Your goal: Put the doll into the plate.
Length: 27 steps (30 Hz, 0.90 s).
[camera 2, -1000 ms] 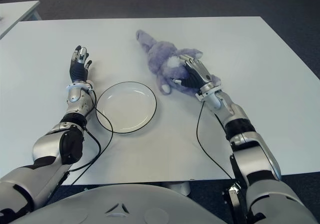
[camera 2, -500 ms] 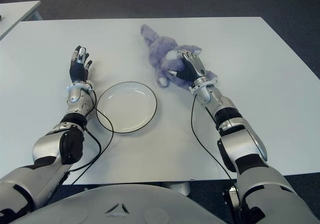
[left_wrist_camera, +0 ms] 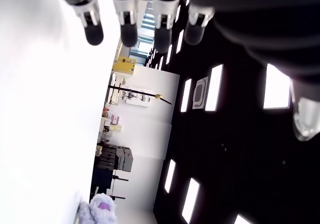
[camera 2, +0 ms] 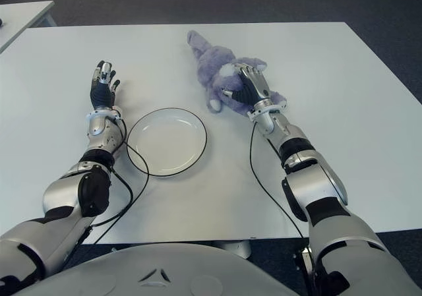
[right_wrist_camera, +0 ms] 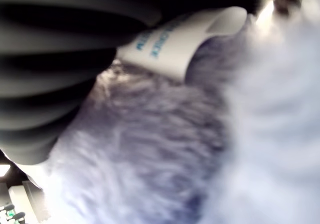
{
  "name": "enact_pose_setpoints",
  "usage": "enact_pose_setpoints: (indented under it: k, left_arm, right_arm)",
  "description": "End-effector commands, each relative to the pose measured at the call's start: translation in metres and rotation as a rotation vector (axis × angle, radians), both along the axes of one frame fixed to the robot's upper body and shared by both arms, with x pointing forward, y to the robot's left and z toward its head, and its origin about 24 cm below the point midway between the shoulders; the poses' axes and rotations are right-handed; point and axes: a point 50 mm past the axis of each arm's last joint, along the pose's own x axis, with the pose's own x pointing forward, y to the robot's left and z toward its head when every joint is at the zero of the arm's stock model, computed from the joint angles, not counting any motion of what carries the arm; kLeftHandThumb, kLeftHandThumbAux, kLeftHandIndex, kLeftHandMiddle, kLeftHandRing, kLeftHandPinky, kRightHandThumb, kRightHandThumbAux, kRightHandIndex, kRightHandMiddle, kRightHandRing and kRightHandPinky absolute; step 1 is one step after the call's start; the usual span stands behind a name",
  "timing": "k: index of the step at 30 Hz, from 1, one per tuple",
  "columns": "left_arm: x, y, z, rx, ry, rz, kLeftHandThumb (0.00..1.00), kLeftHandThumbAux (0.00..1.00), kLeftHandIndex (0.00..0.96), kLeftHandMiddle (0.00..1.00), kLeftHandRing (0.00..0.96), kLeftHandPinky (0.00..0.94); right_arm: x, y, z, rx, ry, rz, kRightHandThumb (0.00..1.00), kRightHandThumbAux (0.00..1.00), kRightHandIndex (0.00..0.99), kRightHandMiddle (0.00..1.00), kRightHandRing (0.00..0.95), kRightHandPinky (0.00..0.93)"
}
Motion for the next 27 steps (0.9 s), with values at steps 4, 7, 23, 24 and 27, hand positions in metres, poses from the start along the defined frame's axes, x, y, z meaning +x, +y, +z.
enact_pose_setpoints:
  k: [4, 7, 23, 24, 27]
  left_arm:
    - [-0.092, -0.016, -0.108, -0.185, 0.4, 0.042, 0.0, 0.42, 0.047, 0.099, 0.066, 0.028]
    - [-0.092, -0.016, -0.107, -0.189, 0.4, 0.044, 0.0, 0.421, 0.04, 0.098, 0.064, 0.019]
    - [-0.091, -0.017, -0.108, -0.185, 0.407, 0.036, 0.0, 0.43, 0.03, 0.098, 0.061, 0.007]
    - [-0.091, -0.017, -0.108, -0.186, 0.408, 0.037, 0.0, 0.429, 0.03, 0.099, 0.062, 0.008]
    - [-0.091, -0.017, -0.108, -0.187, 0.408, 0.037, 0.0, 0.428, 0.03, 0.099, 0.062, 0.007]
  right_arm:
    - [-0.021, -0.015, -0.058, -0.103, 0.284, -0.113, 0.325, 0.77, 0.804, 0.881, 0.87, 0.864]
    - [-0.02, -0.016, -0.056, -0.086, 0.282, -0.119, 0.308, 0.784, 0.808, 0.886, 0.878, 0.868]
    - [-0.02, -0.019, -0.048, 0.035, 0.241, -0.117, 0.224, 0.762, 0.806, 0.903, 0.891, 0.884]
    - [-0.019, -0.019, -0.045, 0.054, 0.224, -0.107, 0.218, 0.76, 0.806, 0.904, 0.893, 0.886]
    - [-0.019, -0.017, -0.039, 0.091, 0.18, -0.087, 0.207, 0.761, 0.809, 0.909, 0.899, 0.896]
